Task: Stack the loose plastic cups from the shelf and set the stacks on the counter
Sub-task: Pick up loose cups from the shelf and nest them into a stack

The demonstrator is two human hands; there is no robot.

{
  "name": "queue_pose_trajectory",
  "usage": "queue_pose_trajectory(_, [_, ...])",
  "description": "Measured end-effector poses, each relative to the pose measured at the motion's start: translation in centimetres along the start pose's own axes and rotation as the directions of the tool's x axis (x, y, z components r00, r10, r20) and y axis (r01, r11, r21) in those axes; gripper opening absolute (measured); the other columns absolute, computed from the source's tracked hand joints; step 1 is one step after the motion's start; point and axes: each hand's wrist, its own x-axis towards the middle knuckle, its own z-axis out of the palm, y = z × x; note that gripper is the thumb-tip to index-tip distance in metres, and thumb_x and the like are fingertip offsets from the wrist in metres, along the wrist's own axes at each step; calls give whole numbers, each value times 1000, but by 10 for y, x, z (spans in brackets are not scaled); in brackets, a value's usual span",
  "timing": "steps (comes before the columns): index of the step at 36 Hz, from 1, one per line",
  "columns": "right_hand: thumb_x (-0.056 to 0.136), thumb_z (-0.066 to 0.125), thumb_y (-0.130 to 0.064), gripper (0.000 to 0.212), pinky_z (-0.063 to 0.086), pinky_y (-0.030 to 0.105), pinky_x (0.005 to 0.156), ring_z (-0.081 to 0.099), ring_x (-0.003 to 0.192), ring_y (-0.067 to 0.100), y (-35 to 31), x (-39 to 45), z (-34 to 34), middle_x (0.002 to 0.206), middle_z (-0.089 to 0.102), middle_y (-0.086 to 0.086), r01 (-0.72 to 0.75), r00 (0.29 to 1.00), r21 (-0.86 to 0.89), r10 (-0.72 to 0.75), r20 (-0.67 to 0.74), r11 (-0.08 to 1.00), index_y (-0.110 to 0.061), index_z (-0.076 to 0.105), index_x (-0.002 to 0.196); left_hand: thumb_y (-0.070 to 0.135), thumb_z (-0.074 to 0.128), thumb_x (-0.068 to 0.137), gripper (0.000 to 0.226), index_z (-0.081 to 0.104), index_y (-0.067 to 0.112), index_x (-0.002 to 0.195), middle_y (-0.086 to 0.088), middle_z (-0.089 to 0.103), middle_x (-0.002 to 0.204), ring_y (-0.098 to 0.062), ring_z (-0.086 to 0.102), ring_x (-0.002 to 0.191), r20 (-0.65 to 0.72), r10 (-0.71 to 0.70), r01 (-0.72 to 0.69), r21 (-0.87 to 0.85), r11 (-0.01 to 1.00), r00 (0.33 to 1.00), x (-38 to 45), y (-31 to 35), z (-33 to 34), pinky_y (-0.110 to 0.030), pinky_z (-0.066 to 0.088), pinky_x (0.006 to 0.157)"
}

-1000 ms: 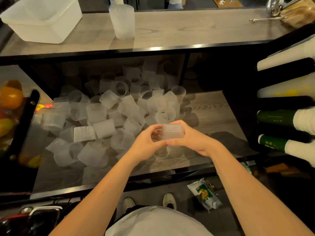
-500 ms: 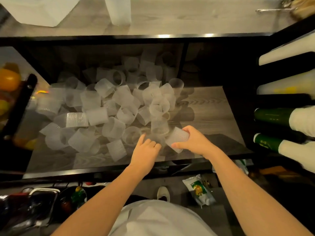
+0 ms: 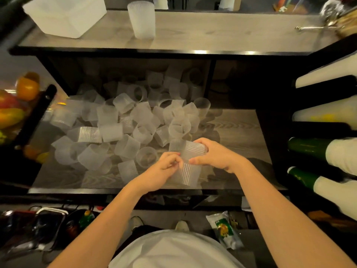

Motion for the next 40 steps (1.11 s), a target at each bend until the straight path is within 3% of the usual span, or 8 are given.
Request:
queue_pose_trajectory(7, [76, 86, -30, 60, 58, 35, 87, 63, 107, 15, 1, -1, -13, 119, 62, -6, 52, 999, -52, -51, 17, 997, -33, 53, 126, 31, 46, 99, 41, 43, 58, 130, 4, 42, 136, -32, 58, 104, -132, -56, 28, -204, 978, 990, -4, -1, -13, -45, 49, 92])
queue_pose_trajectory(11, [79, 84, -31, 65, 52, 19, 75, 59, 105, 10, -6, -3, -10, 119, 56, -12, 69, 987, -188, -40, 153, 980, -33, 49, 134, 31, 53, 101, 49, 34, 53, 140, 7, 51, 131, -10, 58, 114, -306, -137, 17, -365, 931, 942, 0, 3, -13, -28, 49, 90])
queue_pose_trajectory(19, [75, 84, -43, 95, 41, 23, 95, 45, 125, 8, -16, 17, 35, 145, 42, -12, 167, 965, -317, -88, 248, 934, -29, 32, 153, 36, 46, 103, 21, 55, 30, 121, 5, 61, 118, -5, 59, 103, -556, -320, 70, -423, 903, 767, 17, 12, 30, -24, 47, 81])
queue_pose_trajectory(22, [78, 83, -40, 84, 43, 20, 82, 49, 114, 7, -14, 22, 45, 137, 44, -10, 141, 972, -272, -82, 219, 952, -31, 38, 148, 43, 39, 103, 24, 53, 29, 119, 7, 54, 119, -9, 54, 107, -676, -405, 52, -479, 876, 616, 10, -1, 34, -26, 44, 84])
queue_pose_trajectory(25, [76, 83, -47, 79, 48, 23, 76, 52, 105, 3, -9, 27, 53, 128, 48, -11, 78, 987, -190, -49, 154, 979, -34, 42, 143, 42, 51, 98, 23, 49, 25, 114, 1, 42, 121, -25, 45, 119, -863, -412, 158, -382, 911, 291, -13, -30, 28, -42, 43, 100])
queue_pose_trajectory(29, [77, 82, -48, 74, 50, 27, 80, 54, 106, 10, -5, 35, 66, 125, 51, -7, 29, 995, -115, -18, 98, 993, -30, 45, 138, 46, 73, 84, 70, 42, 11, 135, -17, 35, 144, -38, 30, 133, -808, -589, 369, -550, 750, -6, -33, -60, 10, -56, 39, 105])
queue_pose_trajectory(34, [80, 80, -47, 68, 50, 25, 74, 54, 103, 8, -10, 42, 87, 122, 52, -5, 11, 999, -38, -9, 37, 999, -26, 44, 134, 60, 68, 82, 70, 50, 16, 133, -14, 44, 139, -37, 30, 134, -707, -680, 596, -467, 654, 192, -29, -84, -5, -53, 35, 105])
queue_pose_trajectory(40, [84, 78, -44, 67, 54, 33, 85, 56, 107, 14, -14, 48, 94, 124, 52, -1, 7, 999, -4, -7, 42, 1000, -25, 40, 136, 39, 63, 94, 16, 56, 25, 90, 8, 59, 96, -24, 56, 111, -721, -618, 334, -525, 783, 315, -33, -82, -7, -37, 48, 90])
